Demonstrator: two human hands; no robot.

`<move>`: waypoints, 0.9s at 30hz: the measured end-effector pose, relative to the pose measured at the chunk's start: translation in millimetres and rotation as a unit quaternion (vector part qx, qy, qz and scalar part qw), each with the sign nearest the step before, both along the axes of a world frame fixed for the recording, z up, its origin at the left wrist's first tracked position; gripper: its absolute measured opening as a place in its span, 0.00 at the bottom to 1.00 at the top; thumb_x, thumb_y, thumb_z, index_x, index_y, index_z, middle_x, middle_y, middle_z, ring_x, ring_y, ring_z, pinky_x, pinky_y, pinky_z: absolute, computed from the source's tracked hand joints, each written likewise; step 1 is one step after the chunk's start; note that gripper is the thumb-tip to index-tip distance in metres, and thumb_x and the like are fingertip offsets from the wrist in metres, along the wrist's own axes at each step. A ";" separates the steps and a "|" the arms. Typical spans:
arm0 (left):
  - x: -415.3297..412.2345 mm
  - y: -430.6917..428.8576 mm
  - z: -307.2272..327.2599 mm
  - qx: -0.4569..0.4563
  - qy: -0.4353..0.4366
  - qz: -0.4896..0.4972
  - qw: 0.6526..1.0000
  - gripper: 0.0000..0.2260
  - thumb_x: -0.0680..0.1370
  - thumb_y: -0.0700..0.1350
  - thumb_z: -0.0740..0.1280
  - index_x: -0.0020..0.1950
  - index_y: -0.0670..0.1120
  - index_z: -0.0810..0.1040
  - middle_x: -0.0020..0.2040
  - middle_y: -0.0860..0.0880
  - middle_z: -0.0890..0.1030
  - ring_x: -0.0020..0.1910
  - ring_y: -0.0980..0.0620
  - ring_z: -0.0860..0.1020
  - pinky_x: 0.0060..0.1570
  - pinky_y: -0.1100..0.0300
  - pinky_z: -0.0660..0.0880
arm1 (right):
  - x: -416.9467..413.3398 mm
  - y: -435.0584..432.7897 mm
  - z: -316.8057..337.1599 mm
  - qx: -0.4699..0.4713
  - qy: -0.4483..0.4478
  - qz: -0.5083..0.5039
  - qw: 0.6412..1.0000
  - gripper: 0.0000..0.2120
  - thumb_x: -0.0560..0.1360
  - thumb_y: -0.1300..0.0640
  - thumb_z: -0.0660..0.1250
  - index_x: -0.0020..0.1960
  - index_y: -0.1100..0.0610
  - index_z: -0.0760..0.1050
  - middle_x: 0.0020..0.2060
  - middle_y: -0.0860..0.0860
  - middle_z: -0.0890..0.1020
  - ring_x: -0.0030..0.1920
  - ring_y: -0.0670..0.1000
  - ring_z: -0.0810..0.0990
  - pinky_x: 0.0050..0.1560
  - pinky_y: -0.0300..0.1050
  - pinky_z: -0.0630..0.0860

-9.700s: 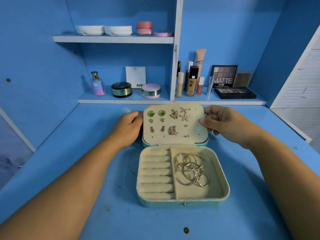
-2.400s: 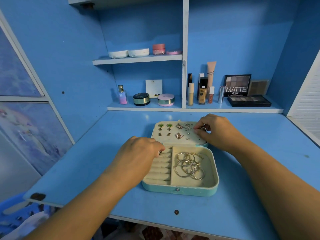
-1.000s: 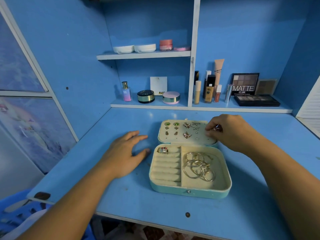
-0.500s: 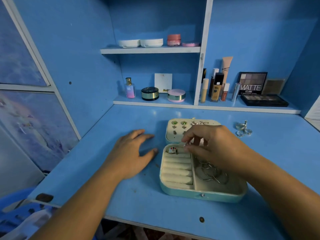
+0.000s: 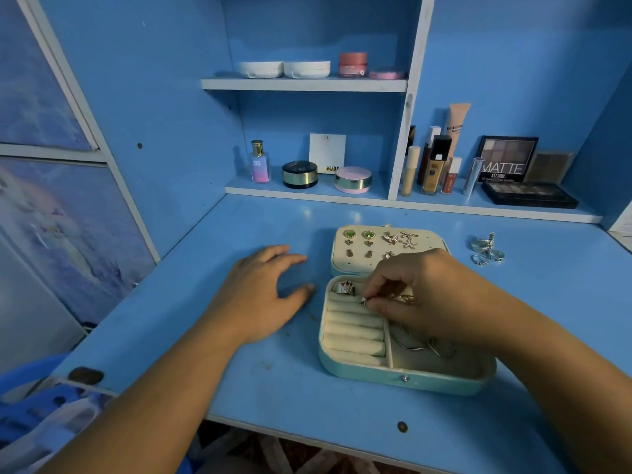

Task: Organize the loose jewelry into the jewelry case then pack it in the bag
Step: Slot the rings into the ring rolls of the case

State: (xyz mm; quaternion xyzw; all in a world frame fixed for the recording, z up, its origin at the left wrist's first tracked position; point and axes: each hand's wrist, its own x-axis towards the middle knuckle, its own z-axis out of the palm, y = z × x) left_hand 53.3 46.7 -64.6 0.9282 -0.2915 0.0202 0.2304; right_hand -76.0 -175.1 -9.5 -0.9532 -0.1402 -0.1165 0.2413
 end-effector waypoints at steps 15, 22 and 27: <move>0.7 -0.3 -0.9 0.001 -0.005 0.001 1.000 0.25 0.74 0.66 0.62 0.70 0.63 0.69 0.74 0.60 0.64 0.73 0.53 0.63 0.73 0.56 0.59 | 5.0 2.6 -7.3 0.002 -0.035 0.025 0.999 0.04 0.70 0.55 0.75 0.45 0.52 0.85 0.39 0.42 0.84 0.42 0.40 0.79 0.44 0.34 0.76; 0.4 -0.1 -1.4 0.000 0.000 0.000 1.000 0.26 0.73 0.67 0.61 0.70 0.63 0.68 0.74 0.61 0.63 0.73 0.53 0.62 0.73 0.55 0.58 | 7.9 3.4 -8.2 0.017 -0.008 0.013 1.000 0.04 0.70 0.53 0.74 0.45 0.49 0.84 0.40 0.40 0.82 0.43 0.40 0.79 0.46 0.36 0.77; 1.5 0.5 -1.6 0.000 -0.003 0.000 1.000 0.27 0.73 0.68 0.60 0.70 0.63 0.69 0.74 0.60 0.64 0.73 0.54 0.62 0.73 0.56 0.58 | 7.3 -5.5 -5.3 0.050 0.006 0.013 0.999 0.06 0.72 0.51 0.71 0.48 0.49 0.84 0.44 0.40 0.84 0.47 0.40 0.80 0.48 0.34 0.76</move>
